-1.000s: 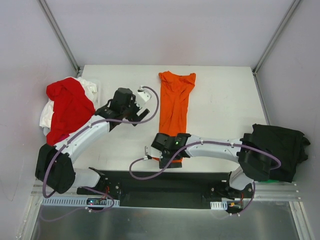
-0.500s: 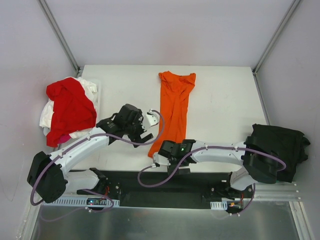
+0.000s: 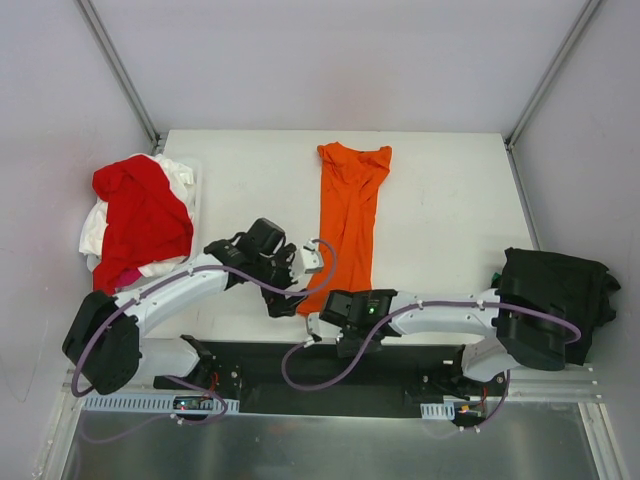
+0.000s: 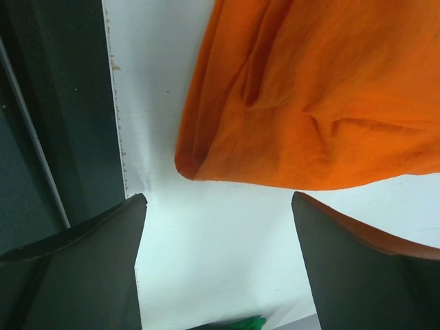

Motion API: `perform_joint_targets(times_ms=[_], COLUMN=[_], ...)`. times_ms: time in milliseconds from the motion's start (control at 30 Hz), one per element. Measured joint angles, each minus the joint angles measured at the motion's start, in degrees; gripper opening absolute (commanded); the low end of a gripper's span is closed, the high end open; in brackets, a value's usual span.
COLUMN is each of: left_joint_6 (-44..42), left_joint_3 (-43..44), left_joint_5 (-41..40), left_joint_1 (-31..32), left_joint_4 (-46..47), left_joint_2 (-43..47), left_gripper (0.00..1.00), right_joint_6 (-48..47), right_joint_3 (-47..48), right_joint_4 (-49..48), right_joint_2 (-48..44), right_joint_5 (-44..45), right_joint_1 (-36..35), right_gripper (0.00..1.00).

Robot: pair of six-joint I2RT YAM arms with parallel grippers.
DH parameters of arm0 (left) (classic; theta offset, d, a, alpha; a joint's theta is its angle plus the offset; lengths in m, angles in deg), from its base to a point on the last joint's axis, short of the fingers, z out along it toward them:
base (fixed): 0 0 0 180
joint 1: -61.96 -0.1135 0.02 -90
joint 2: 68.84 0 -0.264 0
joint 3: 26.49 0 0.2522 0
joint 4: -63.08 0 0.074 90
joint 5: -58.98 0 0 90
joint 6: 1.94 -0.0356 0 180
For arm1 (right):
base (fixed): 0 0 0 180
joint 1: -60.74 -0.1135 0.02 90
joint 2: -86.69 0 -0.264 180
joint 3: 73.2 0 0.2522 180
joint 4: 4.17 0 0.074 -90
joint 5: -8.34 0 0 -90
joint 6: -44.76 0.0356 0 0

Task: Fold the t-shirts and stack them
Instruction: Grab the bottom of the folded rectangular tshirt with both arms

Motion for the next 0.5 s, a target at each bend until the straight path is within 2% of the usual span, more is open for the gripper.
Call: perform_joint_targets(times_ms=[267,500], left_joint_6=[-0.4,0.1], left_joint_3=[-6.7,-8.6], left_joint_5=[3.5,4.4], left_joint_1=[0.0,-0.2], left_joint_4=[5.7,13.8], left_joint_2=[6.8,2.0], left_gripper=[0.99,0.99], right_joint_6=[-1.9,-3.8], right_joint_3=[-1.4,-1.4], right_joint_4=[-5.6,-10.3], right_joint_2=[-1.9,-1.0], right_joint_5=[1.8,3.1], right_joint_1=[-0.2,-0.2], right_gripper=[0.91,0.89])
